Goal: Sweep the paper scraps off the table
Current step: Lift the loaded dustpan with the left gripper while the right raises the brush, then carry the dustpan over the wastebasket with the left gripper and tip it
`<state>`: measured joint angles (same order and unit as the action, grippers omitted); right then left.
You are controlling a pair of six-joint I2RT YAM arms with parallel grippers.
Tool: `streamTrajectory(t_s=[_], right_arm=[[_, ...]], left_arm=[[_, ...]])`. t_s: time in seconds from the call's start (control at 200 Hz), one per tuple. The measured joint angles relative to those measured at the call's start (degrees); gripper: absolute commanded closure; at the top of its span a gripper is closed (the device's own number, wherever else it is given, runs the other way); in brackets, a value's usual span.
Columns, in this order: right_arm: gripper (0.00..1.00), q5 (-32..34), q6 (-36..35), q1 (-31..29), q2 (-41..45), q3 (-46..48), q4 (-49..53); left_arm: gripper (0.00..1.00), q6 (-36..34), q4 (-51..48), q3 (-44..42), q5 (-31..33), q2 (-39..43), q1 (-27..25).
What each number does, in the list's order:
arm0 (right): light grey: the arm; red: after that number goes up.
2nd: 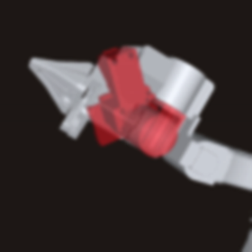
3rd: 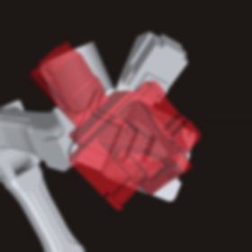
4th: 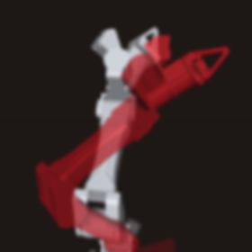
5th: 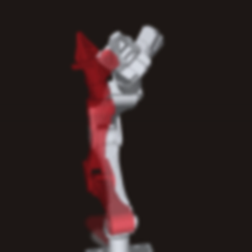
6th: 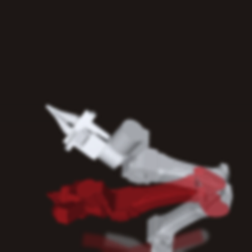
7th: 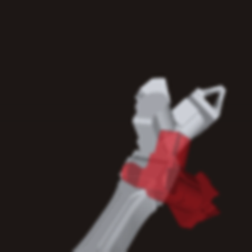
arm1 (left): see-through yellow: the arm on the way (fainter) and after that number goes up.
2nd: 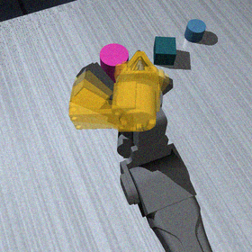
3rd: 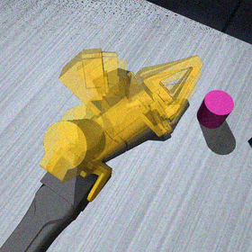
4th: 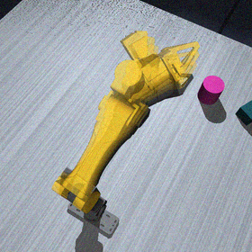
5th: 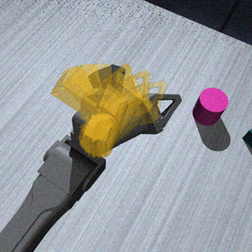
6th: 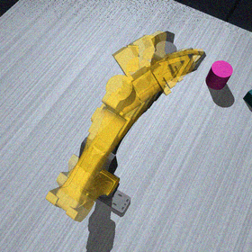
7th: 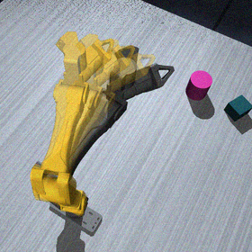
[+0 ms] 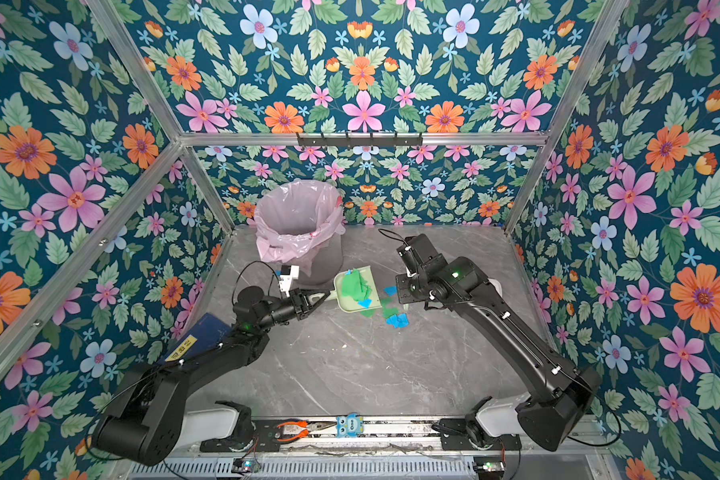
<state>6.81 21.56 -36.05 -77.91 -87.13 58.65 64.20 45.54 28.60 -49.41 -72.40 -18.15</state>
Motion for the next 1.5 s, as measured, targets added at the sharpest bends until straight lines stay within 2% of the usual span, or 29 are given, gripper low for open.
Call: streamTrajectory(t_s=[0.18,0.475,0.635,0.825,0.985,1.2,1.5], right_arm=[[1.0,0.22,0.02,0.35,0.85,0.61,-1.31],[1.0,0.42,0.39,0.61,2.25,0.61,-1.46],[1.0,0.37,0.42,0.61,3.41,0.94,-1.66],[1.0,0.17,0.61,0.61,3.43,0.74,-1.84],[1.0,0.17,0.61,0.66,3.39,0.5,-1.86],[1.0,0.15,0.61,0.68,3.39,0.81,-1.97],[1.0,-0.26,0.66,0.72,3.34,1.53,-3.85]], left_arm=[[1.0,0.2,-6.54,5.31,-0.24,0.94,0.02],[1.0,8.31,-3.85,10.78,-0.96,-0.22,0.02],[1.0,13.7,-1.75,14.23,0.83,-1.27,0.04],[1.0,15.67,-2.29,21.0,3.54,-2.45,1.66],[1.0,18.03,-3.15,25.97,4.74,-4.13,4.24],[1.0,19.41,-4.72,31.32,4.94,-5.03,10.78],[1.0,17.84,-13.22,35.34,4.48,-6.32,19.1]])
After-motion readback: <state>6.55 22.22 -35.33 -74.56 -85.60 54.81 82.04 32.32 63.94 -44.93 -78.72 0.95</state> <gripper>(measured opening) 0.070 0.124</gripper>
